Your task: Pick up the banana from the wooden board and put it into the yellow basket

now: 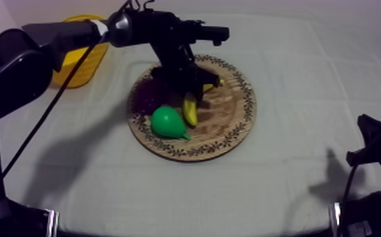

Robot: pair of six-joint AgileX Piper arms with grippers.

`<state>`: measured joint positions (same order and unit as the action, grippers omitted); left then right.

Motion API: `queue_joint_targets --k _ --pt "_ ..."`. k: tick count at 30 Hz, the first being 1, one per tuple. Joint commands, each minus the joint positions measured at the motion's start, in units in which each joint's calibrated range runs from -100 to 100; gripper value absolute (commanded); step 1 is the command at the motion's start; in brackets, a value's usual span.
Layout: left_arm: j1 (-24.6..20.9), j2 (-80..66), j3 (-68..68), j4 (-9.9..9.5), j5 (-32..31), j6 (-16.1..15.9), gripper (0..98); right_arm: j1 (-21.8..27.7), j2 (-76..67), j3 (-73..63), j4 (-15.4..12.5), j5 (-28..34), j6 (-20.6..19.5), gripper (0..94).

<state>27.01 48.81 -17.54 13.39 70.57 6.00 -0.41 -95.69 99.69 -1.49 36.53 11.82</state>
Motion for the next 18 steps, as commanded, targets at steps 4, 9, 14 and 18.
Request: queue_joint_targets --k 4,9,14,18 --pt "0.0 0.0 -0.3 -0.09 0.0 0.0 28.5 0.0 0.0 0.0 0.0 0.0 0.0 0.4" --pt "0.3 -3.7 0.4 -0.93 -0.1 0.5 28.3 0.0 0.0 0.0 0.0 0.0 0.0 0.4" --pt "0.4 -11.5 -0.2 -2.78 2.1 1.7 28.4 0.0 0.0 0.0 0.0 0.0 0.0 0.4" --pt "-0.3 -19.3 0.5 -4.06 3.3 2.4 28.5 0.0 0.0 0.0 0.0 0.0 0.0 0.4"
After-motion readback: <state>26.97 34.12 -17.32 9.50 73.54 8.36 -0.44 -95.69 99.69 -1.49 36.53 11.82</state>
